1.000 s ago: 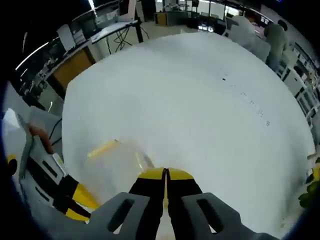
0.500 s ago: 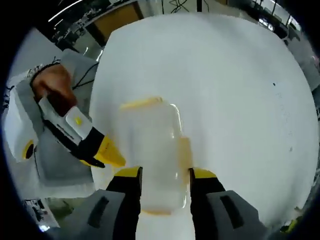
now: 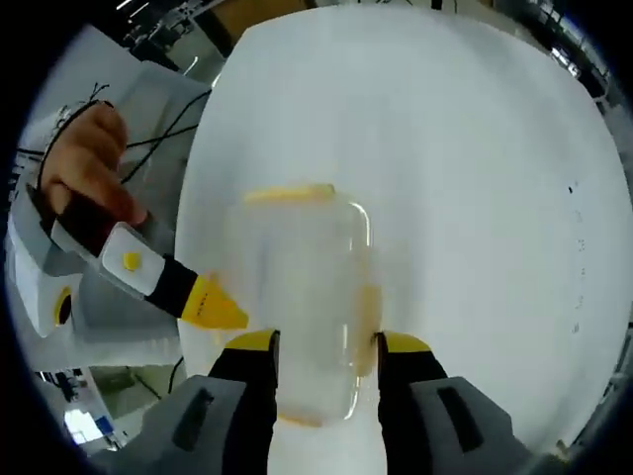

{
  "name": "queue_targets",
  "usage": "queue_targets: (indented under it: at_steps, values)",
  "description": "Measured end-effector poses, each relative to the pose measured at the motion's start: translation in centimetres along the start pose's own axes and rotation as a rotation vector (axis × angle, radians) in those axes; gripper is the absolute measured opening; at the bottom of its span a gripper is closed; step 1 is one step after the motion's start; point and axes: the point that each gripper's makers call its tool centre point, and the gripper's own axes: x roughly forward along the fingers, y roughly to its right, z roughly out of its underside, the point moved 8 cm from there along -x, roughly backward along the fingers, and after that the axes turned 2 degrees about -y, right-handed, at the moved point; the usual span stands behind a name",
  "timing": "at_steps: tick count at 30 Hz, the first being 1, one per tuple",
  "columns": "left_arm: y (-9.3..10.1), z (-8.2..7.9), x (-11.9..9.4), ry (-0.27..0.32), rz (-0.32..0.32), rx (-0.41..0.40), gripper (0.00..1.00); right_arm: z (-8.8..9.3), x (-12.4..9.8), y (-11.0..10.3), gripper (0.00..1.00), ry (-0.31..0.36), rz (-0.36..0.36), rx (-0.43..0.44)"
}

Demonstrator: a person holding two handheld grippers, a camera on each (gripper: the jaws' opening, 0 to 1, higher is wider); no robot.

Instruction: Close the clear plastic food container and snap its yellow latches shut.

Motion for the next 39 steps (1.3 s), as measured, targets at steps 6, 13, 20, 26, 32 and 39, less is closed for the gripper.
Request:
queue_targets:
  at_steps: [6,13,20,26,32,39]
  values:
    - [-0.1,-0.2,0.0,-0.026,-0.005,-0.017,0.22,0.0,0.1,-0.1,0.37,0.002,0.002,-0.007]
    - [0.0,-0.1,0.0,-0.013,-0.019,-0.008,0.22,0.2,0.1,0.0,0.35,0.021,-0.009,0.001]
    - [0.3,-0.5,0.2,-0.061,-0.047,0.027,0.21,-0.1,0.2,0.1,0.34,-0.008,-0.017,0.005]
    - [0.6,-0.3,0.4,-0.057,-0.088,0.05,0.18,-0.1,0.2,0.1,0.34,-0.012,-0.026,0.01]
    - [0.5,-0.3,0.2,-0.06,-0.087,0.064,0.18,0.2,0.3,0.0,0.34,-0.002,-0.029,0.022]
    - [0.5,-0.3,0.2,-0.055,-0.089,0.065,0.18,0.2,0.3,0.3,0.33,-0.002,-0.051,0.028]
